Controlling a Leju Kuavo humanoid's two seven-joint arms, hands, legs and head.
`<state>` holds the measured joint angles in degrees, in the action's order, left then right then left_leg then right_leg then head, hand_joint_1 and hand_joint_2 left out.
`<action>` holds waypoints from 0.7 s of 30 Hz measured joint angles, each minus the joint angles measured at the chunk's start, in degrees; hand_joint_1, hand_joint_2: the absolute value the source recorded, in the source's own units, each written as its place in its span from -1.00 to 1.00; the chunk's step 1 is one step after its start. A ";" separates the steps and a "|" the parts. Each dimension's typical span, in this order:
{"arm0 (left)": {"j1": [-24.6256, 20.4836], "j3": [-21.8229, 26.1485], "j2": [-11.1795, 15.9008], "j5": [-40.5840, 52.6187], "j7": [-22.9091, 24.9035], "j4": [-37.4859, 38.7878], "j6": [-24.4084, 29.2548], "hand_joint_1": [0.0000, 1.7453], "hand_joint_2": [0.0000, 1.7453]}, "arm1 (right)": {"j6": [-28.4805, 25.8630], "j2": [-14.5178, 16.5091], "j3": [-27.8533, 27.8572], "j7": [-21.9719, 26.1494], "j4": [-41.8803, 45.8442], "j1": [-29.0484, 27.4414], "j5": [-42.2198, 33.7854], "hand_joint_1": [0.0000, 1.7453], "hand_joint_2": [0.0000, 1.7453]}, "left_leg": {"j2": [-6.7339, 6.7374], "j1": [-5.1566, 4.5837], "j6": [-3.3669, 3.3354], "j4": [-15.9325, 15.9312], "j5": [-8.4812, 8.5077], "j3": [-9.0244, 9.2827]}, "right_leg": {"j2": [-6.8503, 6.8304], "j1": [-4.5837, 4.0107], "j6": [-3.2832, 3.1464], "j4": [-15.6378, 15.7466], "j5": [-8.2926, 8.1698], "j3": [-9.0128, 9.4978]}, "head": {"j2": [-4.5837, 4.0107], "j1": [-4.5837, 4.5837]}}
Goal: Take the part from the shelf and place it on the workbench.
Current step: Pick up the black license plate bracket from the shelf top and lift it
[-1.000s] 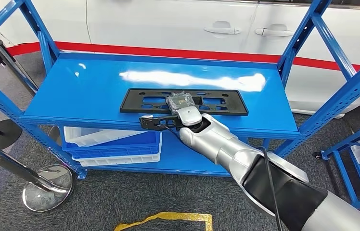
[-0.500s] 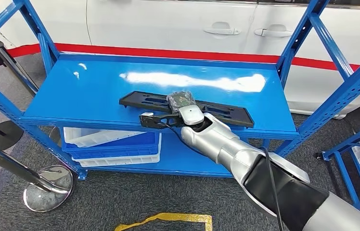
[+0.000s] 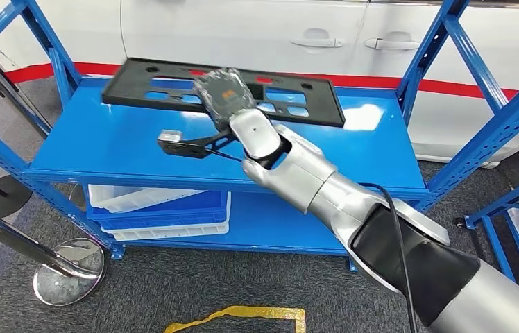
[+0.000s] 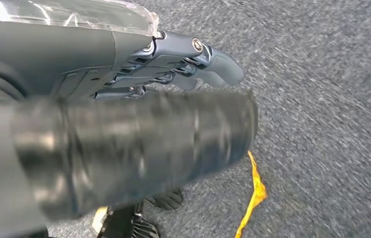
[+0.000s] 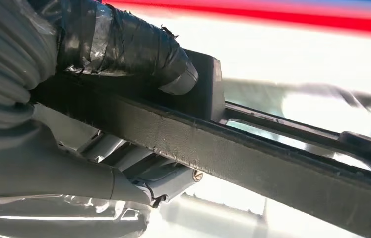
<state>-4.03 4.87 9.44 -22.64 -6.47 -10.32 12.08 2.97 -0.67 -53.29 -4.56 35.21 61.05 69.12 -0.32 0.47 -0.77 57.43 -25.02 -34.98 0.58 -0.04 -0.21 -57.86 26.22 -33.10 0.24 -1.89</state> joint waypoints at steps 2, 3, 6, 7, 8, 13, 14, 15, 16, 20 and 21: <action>-0.05 0.00 -0.04 0.05 -0.26 0.00 -0.33 -1.00 1.00 | 2.72 0.47 -0.70 0.30 5.26 2.22 1.14 1.00 1.00 | 0.00 0.03 0.03 0.00 -0.02 0.06 | -0.01 -0.02 -0.11 -0.01 0.07 0.01 | 0.00 0.01; -0.04 0.00 -0.08 0.06 -0.40 0.00 -0.44 -1.00 1.00 | 3.22 0.63 -1.06 0.70 7.62 3.03 1.62 1.00 1.00 | -0.03 0.05 0.04 0.00 -0.02 0.08 | -0.07 -0.04 -0.17 -0.01 0.11 0.05 | 0.00 0.00; 0.11 0.00 -0.13 0.07 -1.03 0.00 -0.64 -1.00 1.00 | 4.30 0.90 -2.64 3.38 14.54 5.51 3.25 1.00 1.00 | -0.12 0.08 0.07 -0.02 -0.02 0.06 | -0.22 -0.07 -0.25 -0.05 0.16 0.06 | 0.00 0.00; 0.15 0.00 -0.14 0.08 -1.26 0.00 -0.68 -1.00 1.00 | 5.23 0.96 -3.28 4.42 17.03 6.71 3.64 1.00 1.00 | -0.11 0.08 0.10 -0.02 -0.03 0.05 | -0.21 -0.08 -0.25 -0.07 0.16 0.04 | 0.00 -0.01; 0.17 0.00 -0.15 0.08 -1.46 0.00 -0.69 -1.00 1.00 | 6.33 0.98 -3.89 5.33 19.42 7.99 3.88 1.00 1.00 | -0.10 0.08 0.12 -0.03 -0.04 0.06 | -0.18 -0.08 -0.26 -0.08 0.16 0.02 | 0.00 0.00; 0.19 0.00 -0.24 0.16 -1.99 0.00 -0.75 -1.00 1.00 | 8.83 1.05 -6.92 7.54 29.12 12.32 4.06 1.00 1.00 | -0.09 0.09 0.15 -0.03 -0.06 0.12 | -0.20 -0.09 -0.38 -0.09 0.24 0.07 | 0.00 -0.01; 0.22 0.00 -0.24 0.23 -2.08 0.00 -0.79 -1.00 1.00 | 8.84 1.01 -7.58 7.95 30.66 12.74 4.06 1.00 1.00 | -0.09 0.09 0.15 -0.03 -0.06 0.12 | -0.20 -0.09 -0.39 -0.09 0.24 0.07 | 0.00 -0.02; 0.24 0.00 -0.25 0.32 -2.14 0.00 -0.81 -1.00 1.00 | 8.84 0.96 -8.22 8.38 32.09 13.07 4.04 1.00 1.00 | -0.09 0.09 0.16 -0.03 -0.07 0.14 | -0.20 -0.08 -0.39 -0.09 0.24 0.07 | 0.00 -0.02; 0.26 0.00 -0.26 0.39 -2.16 0.00 -0.82 -1.00 1.00 | 8.84 0.91 -8.84 8.70 33.42 13.28 4.00 1.00 1.00 | -0.09 0.09 0.16 -0.04 -0.07 0.15 | -0.18 -0.08 -0.39 -0.09 0.24 0.08 | 0.00 -0.01; 0.28 0.00 -0.34 0.50 -2.16 0.00 -0.74 -1.00 1.00 | 8.86 0.49 -10.74 9.05 37.48 13.45 3.77 1.00 1.00 | -0.08 0.09 0.18 -0.04 -0.08 0.20 | -0.18 -0.08 -0.39 -0.08 0.24 0.12 | 0.00 -0.01; 0.29 0.00 -0.39 0.50 -2.16 0.00 -0.72 -1.00 1.00 | 8.87 0.34 -11.10 9.06 38.25 13.46 3.77 1.00 1.00 | -0.08 0.09 0.18 -0.04 -0.08 0.20 | -0.19 -0.08 -0.39 -0.08 0.24 0.13 | 0.00 -0.01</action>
<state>-3.74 4.87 9.05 -22.14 -8.63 -10.32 11.36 11.84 -0.33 -64.39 4.50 73.45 74.51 72.89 -0.40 0.56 -0.59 57.39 -25.10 -34.78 0.39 -0.12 -0.60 -57.95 26.46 -32.97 0.24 -1.90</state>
